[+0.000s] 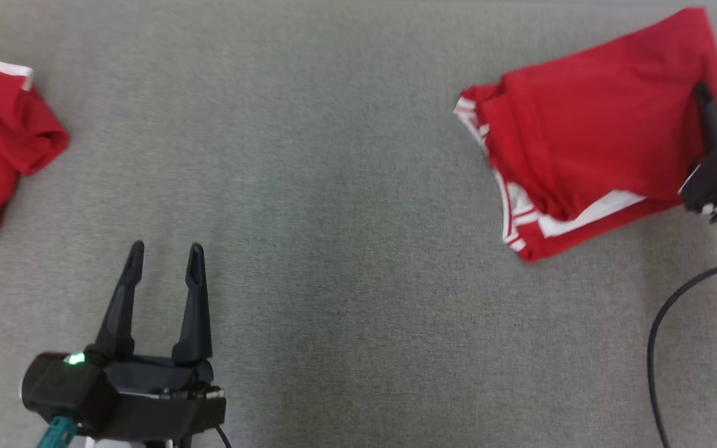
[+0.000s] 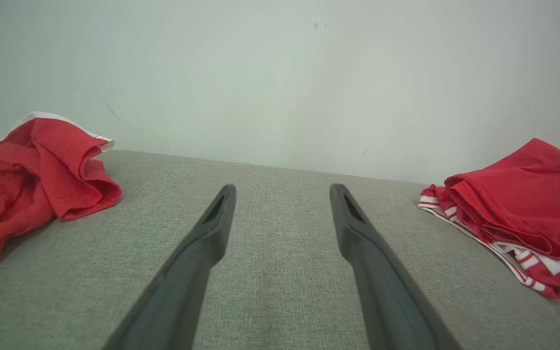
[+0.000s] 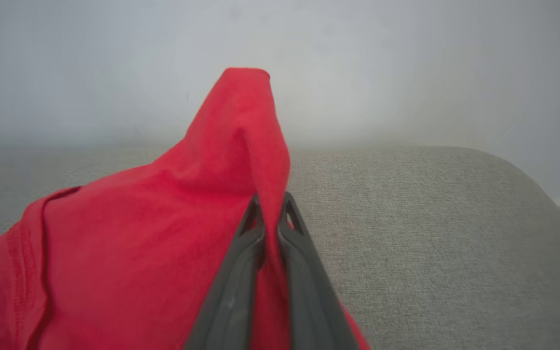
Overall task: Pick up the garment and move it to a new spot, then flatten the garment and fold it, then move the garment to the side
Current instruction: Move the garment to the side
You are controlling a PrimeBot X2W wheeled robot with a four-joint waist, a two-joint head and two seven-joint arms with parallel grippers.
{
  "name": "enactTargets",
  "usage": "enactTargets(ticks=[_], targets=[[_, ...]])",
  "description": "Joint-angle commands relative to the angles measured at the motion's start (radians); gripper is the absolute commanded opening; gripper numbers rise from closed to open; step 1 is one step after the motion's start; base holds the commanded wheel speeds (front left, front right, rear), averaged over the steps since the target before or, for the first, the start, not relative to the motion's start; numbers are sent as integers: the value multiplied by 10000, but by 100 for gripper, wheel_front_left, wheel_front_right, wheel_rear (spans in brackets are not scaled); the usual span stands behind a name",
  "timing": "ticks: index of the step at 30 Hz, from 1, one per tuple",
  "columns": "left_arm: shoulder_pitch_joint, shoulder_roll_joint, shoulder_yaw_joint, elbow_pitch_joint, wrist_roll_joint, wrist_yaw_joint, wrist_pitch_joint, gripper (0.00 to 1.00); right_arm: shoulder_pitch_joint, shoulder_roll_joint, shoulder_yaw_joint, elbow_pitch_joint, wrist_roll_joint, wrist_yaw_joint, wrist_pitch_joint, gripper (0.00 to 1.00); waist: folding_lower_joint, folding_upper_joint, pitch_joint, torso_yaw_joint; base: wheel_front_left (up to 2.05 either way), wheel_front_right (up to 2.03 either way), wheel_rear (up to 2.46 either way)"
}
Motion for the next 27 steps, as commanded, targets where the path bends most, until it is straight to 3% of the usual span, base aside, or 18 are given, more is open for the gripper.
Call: enactTargets(ticks=[1,22,27], targets=[[-142,97,16,-138,165,-70,-34,100,-284,-113,78,120,7,-2,-33,0,-2,-1,531,-402,0,0,0],[-630,533,-219,-1955,812,169,540,100,-3294,-1873,1351,2820,-25,-2,-241,0,-2,-1,1764,-866,0,0,0],[-592,611,-151,-2173,786,204,624,100,-3719,-1952,1746,3226,-1,-2,-422,0,-2,-1,1856,-930,0,0,0]])
